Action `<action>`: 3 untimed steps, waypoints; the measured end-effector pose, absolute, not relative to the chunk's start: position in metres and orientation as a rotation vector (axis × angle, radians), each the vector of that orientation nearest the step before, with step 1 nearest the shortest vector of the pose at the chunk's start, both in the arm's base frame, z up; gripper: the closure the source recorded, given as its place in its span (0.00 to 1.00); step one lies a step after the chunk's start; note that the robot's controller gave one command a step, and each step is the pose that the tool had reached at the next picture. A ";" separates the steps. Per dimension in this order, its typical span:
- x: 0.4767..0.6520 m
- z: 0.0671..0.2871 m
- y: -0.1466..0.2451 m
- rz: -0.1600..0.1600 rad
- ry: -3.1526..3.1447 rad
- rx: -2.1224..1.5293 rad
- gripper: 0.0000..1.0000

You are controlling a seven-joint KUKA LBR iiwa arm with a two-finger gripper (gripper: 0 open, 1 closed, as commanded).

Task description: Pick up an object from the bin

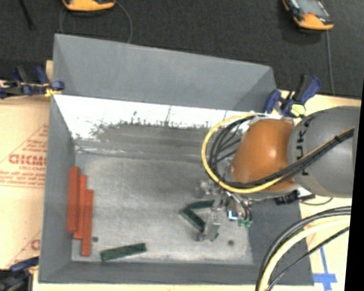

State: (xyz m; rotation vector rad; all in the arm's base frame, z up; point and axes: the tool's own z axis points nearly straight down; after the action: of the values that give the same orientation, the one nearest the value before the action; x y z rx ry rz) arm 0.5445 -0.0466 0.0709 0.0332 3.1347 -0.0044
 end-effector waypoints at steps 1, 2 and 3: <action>0.546 0.072 -0.046 0.003 3.136 0.038 0.00; 0.547 0.072 -0.046 0.004 3.135 0.048 0.00; 0.547 0.073 -0.046 0.004 3.134 0.049 1.00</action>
Offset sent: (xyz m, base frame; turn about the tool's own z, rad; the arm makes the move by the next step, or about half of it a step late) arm 0.0000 0.0000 0.0000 0.0000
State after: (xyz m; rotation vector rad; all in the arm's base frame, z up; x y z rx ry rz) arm 0.5473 -0.0464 0.0726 0.0488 3.1345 0.0038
